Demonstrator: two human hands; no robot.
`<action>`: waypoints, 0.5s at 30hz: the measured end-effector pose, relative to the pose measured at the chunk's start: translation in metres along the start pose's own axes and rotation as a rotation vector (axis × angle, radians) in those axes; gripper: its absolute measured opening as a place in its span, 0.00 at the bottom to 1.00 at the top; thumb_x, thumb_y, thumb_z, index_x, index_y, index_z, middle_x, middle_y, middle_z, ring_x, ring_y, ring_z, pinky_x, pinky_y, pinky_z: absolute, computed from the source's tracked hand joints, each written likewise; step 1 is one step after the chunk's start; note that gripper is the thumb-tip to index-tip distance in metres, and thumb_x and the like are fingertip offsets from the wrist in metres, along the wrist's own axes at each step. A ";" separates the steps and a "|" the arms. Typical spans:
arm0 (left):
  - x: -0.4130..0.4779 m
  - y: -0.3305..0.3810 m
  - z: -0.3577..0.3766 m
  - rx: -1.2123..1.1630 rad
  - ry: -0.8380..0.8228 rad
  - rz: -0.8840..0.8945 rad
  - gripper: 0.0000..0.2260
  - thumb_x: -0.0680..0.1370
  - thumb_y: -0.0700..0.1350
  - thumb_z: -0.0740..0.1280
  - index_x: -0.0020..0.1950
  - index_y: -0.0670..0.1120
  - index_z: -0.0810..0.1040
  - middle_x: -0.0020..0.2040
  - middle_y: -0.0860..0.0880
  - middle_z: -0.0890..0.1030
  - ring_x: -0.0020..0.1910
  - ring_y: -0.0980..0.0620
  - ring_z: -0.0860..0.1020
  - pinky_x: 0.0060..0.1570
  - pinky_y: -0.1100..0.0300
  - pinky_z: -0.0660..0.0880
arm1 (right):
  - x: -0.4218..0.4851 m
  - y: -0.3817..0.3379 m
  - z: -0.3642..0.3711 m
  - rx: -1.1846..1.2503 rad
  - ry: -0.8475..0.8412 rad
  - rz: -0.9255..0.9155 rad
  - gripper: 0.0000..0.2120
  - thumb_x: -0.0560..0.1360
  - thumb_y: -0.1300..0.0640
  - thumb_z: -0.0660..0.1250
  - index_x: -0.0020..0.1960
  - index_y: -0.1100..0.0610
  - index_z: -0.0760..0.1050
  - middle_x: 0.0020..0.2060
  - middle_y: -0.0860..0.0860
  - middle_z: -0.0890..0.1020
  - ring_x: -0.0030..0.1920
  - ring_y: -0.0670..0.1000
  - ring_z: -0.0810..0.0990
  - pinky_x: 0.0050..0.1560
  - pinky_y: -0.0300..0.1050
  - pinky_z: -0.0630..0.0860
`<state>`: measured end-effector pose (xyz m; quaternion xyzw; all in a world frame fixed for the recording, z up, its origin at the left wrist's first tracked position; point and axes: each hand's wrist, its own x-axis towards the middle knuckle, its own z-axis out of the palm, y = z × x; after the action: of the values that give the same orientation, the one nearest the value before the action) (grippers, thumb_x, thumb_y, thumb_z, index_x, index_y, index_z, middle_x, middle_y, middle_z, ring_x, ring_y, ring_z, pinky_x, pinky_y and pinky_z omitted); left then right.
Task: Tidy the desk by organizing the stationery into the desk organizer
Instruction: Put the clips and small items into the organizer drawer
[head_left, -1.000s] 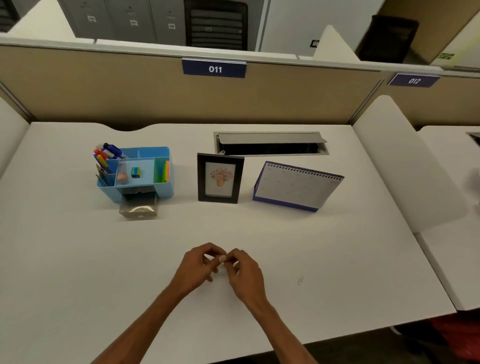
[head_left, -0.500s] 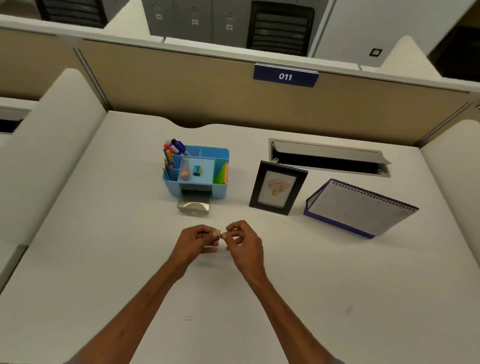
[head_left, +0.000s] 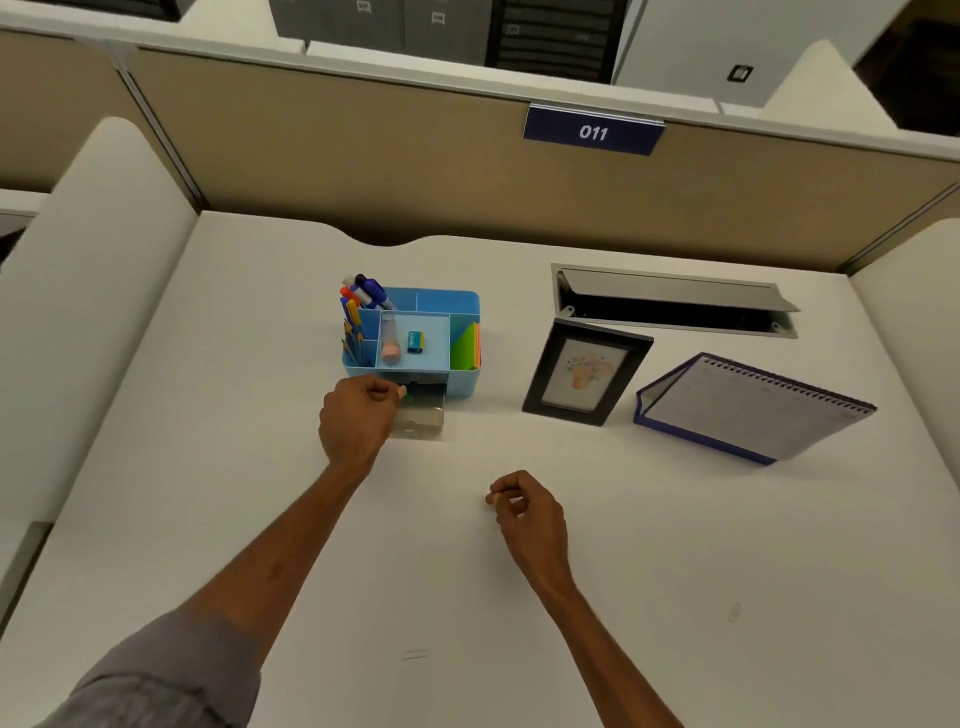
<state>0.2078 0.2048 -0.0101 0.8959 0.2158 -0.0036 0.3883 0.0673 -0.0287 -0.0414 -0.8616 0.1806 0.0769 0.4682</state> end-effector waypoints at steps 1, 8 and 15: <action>0.000 0.001 0.002 0.059 0.004 0.018 0.14 0.79 0.56 0.74 0.58 0.48 0.87 0.52 0.46 0.87 0.50 0.46 0.84 0.47 0.54 0.79 | -0.001 0.003 -0.002 -0.009 0.008 0.015 0.09 0.79 0.57 0.70 0.48 0.42 0.79 0.44 0.37 0.86 0.46 0.43 0.84 0.48 0.52 0.85; -0.003 0.003 0.006 0.197 -0.025 0.090 0.11 0.82 0.52 0.70 0.59 0.48 0.87 0.53 0.45 0.88 0.49 0.44 0.84 0.45 0.56 0.76 | -0.003 0.021 -0.040 0.012 0.144 0.034 0.11 0.80 0.60 0.71 0.48 0.43 0.80 0.45 0.38 0.86 0.45 0.45 0.84 0.48 0.53 0.85; -0.011 -0.005 0.002 0.158 0.009 0.215 0.12 0.85 0.52 0.66 0.61 0.49 0.86 0.54 0.45 0.87 0.51 0.44 0.85 0.49 0.52 0.80 | -0.008 0.053 -0.095 -0.049 0.308 0.072 0.12 0.79 0.62 0.71 0.47 0.44 0.79 0.43 0.39 0.86 0.42 0.45 0.84 0.46 0.55 0.84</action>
<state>0.1960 0.2021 -0.0130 0.9417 0.1193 0.0250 0.3135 0.0362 -0.1325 -0.0280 -0.8672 0.2791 -0.0349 0.4109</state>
